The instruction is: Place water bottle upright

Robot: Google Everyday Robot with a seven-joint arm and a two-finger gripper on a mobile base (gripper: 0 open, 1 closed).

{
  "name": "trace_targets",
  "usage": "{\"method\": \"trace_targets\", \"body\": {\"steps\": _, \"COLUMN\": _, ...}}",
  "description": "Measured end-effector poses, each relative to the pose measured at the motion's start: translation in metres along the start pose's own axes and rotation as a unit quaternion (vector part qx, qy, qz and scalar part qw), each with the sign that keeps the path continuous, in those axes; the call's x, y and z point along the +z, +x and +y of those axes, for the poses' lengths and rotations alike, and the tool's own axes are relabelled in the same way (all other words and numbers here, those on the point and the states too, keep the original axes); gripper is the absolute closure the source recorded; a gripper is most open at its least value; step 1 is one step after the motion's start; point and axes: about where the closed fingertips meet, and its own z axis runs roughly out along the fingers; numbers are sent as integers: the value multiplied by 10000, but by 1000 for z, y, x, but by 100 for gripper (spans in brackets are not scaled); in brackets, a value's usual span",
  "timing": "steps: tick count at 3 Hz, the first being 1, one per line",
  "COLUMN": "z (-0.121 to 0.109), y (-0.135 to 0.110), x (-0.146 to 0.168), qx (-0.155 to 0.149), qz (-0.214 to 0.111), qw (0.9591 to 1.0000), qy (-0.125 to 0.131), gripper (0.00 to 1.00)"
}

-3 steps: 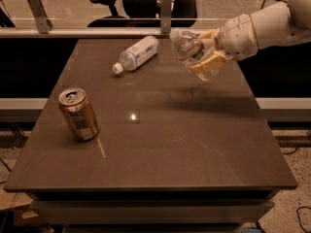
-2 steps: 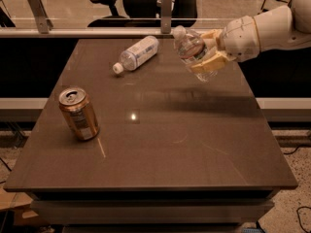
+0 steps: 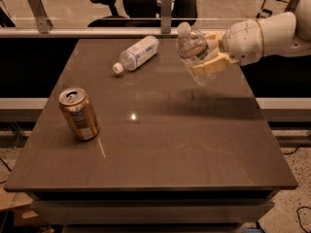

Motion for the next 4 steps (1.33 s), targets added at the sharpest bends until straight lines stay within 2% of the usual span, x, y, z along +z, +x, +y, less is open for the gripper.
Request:
{"method": "trace_targets", "body": {"steps": 1, "z": 6, "y": -1, "x": 4, "qx": 173, "qz": -347, "qw": 9991, "qy": -146, "gripper": 100}}
{"method": "trace_targets", "body": {"steps": 2, "z": 8, "y": -6, "x": 13, "qx": 214, "qz": -733, "qw": 9966, "qy": -306, "gripper": 100}}
{"method": "trace_targets", "body": {"steps": 3, "z": 6, "y": -11, "x": 18, "qx": 165, "qz": -1137, "qw": 9927, "qy": -362, "gripper": 100}}
{"method": "trace_targets", "body": {"steps": 4, "z": 2, "y": -15, "x": 17, "qx": 120, "qz": -1454, "qw": 9889, "qy": -278, "gripper": 100}}
